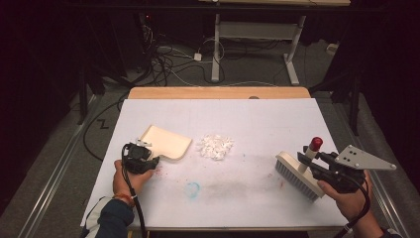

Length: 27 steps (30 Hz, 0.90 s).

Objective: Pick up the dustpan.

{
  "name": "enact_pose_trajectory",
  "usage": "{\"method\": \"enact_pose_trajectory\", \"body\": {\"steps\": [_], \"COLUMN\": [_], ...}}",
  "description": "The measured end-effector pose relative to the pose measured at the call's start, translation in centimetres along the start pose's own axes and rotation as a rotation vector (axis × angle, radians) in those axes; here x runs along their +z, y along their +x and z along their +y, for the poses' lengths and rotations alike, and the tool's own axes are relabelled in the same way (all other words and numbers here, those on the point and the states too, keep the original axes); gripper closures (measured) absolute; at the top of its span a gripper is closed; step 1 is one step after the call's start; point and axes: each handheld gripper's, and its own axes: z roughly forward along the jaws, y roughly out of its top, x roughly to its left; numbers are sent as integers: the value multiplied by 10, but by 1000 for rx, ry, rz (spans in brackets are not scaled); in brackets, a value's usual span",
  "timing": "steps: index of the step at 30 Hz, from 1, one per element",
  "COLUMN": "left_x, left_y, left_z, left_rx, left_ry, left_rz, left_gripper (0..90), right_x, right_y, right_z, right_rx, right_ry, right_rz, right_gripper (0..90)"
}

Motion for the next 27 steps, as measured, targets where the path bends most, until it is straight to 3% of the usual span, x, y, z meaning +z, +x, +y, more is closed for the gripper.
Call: {"method": "enact_pose_trajectory", "body": {"steps": [4,6,8,13,14,20,25,27], "left_x": [-7,-11,-20,-30,-35,-44,-47,-49], "left_y": [-1,-1,-6,-10,-12,-18,-20,-20], "left_z": [1,0,-4,-11,-13,-17,-19,-19], "left_rx": [48,50,99,143,173,232,253,282], "left_ry": [17,14,36,50,58,62,66,63], "left_rz": [23,18,11,2,-2,-17,-29,-38], "left_gripper": [638,638,639,639,638,639,639,638], "right_x": [-1,-1,-2,-2,-2,-2,-1,0], "right_y": [-1,-2,-2,-4,-4,-5,-8,-9], "right_z": [0,0,0,0,0,1,0,-1], "right_rx": [2,5,4,7,6,8,18,24], "right_ry": [-7,-8,-11,-14,-20,-21,-26,-25], "right_rz": [-6,-4,-6,-6,-8,-8,-5,-1], "right_gripper": [698,698,698,698,698,698,699,699]}}
